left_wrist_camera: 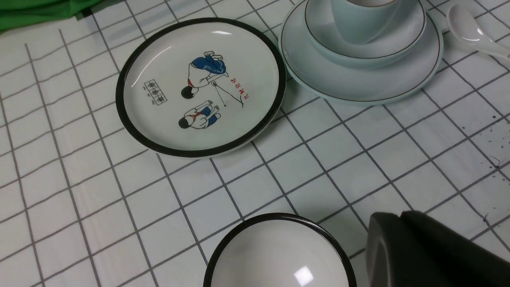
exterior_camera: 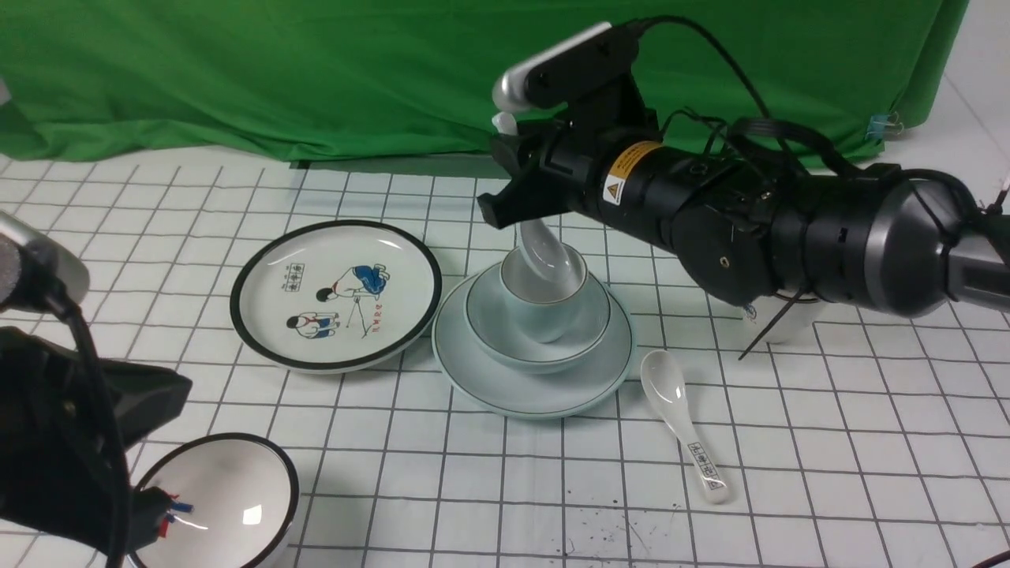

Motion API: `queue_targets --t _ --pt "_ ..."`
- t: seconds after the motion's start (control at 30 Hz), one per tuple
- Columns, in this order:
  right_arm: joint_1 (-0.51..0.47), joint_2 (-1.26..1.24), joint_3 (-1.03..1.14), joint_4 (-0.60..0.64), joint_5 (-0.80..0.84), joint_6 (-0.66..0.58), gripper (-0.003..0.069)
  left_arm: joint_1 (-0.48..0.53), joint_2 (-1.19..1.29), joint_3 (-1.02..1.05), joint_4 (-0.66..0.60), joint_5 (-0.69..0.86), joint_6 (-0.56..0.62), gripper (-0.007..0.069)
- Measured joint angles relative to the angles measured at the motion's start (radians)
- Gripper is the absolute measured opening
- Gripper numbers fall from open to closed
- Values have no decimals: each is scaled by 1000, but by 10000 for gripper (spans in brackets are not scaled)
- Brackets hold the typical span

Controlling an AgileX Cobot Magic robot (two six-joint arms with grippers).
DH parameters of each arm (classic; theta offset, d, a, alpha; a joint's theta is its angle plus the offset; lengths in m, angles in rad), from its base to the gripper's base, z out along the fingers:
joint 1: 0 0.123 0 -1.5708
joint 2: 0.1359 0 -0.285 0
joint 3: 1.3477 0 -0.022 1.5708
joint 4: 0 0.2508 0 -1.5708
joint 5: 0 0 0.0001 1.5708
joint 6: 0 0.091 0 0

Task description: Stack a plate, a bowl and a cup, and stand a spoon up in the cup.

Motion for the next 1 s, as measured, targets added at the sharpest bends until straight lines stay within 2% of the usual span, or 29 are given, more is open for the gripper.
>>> queue_targets --t 0.17,0.3,0.33,0.4,0.5,0.57,0.7,0.83,1.0 --pt "-1 10 0 0 8 -1 184 0 0 0 0 -24 0 -36" --pt "-1 10 0 0 27 -2 240 0 0 0 0 -55 0 -36" --pt "-1 10 0 0 35 -2 288 0 0 0 0 -64 0 -34" --pt "-1 9 0 0 53 -2 328 0 0 0 0 -73 0 -33" --pt "-1 -17 1 0 112 -2 332 0 0 0 0 -78 0 -31" --pt "-1 -67 1 0 178 -2 300 0 0 0 0 -79 0 -31" --pt "-1 -241 8 0 307 0 158 0 0 0 0 -80 0 -31" --pt "0 -436 86 0 326 -1 59 0 0 0 0 -81 0 -31" --pt "7 -725 285 0 333 -16 21 0 0 0 0 -82 0 -31"
